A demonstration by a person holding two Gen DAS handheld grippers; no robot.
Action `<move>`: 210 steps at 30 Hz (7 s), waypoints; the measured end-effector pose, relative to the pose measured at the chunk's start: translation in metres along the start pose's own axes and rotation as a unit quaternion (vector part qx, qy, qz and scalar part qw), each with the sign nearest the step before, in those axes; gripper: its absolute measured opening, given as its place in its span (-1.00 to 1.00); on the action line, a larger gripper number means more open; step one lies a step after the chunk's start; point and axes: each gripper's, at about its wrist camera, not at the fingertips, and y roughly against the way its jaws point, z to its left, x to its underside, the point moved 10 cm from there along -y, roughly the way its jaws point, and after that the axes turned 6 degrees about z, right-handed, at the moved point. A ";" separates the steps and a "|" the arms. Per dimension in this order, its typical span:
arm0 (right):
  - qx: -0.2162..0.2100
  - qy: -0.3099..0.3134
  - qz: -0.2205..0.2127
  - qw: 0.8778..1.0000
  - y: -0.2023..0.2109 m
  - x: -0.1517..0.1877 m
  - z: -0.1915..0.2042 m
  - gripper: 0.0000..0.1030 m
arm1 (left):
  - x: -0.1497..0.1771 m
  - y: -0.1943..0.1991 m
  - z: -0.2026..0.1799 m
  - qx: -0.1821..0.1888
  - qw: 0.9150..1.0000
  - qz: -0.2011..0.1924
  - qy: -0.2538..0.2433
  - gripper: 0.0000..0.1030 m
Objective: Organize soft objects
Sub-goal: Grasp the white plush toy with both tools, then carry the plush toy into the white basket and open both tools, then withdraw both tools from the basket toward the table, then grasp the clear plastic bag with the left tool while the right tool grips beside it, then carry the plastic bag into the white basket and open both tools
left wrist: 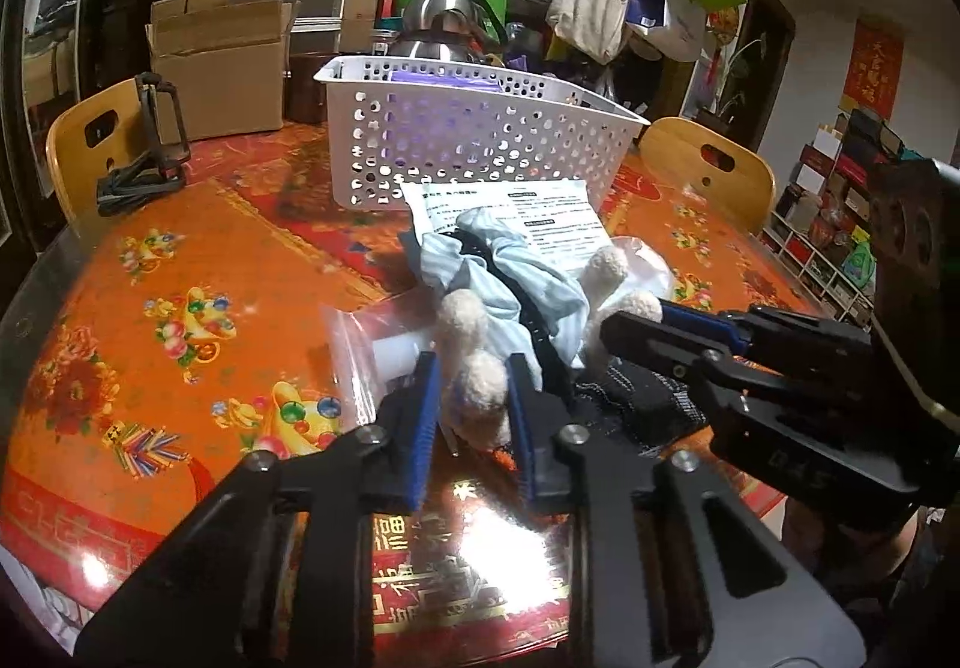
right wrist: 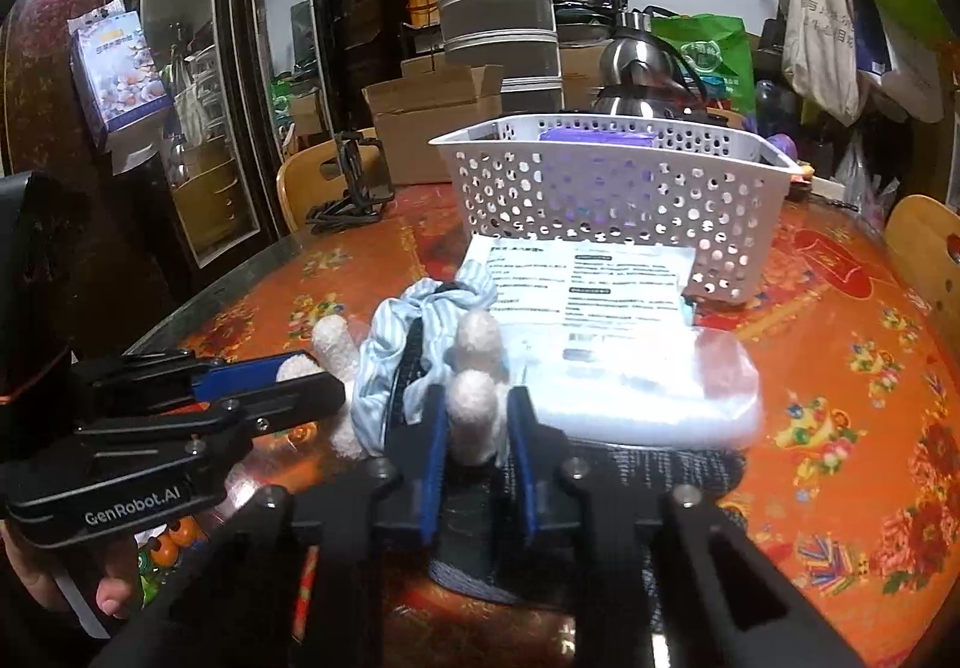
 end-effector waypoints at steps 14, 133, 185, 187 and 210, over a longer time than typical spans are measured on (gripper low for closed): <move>-0.011 0.003 -0.045 0.999 0.029 -0.015 0.000 -0.79 | -0.015 0.021 -0.006 0.019 0.999 -0.029 -0.015 -0.77; -0.010 -0.096 0.110 0.989 -0.038 0.014 -0.135 0.10 | -0.015 -0.073 0.050 0.030 0.991 0.125 0.027 0.52; 0.014 -0.067 -0.019 0.997 0.051 -0.022 -0.116 -0.85 | -0.069 0.015 0.023 0.042 0.999 -0.025 -0.012 -0.80; 0.016 -0.066 -0.024 0.997 0.055 -0.029 -0.117 -0.85 | -0.076 0.017 0.022 0.044 0.999 -0.028 -0.014 -0.80; 0.048 -0.067 -0.025 0.996 0.012 -0.195 -0.175 -0.85 | -0.278 -0.018 0.034 -0.010 0.998 -0.063 -0.016 -0.82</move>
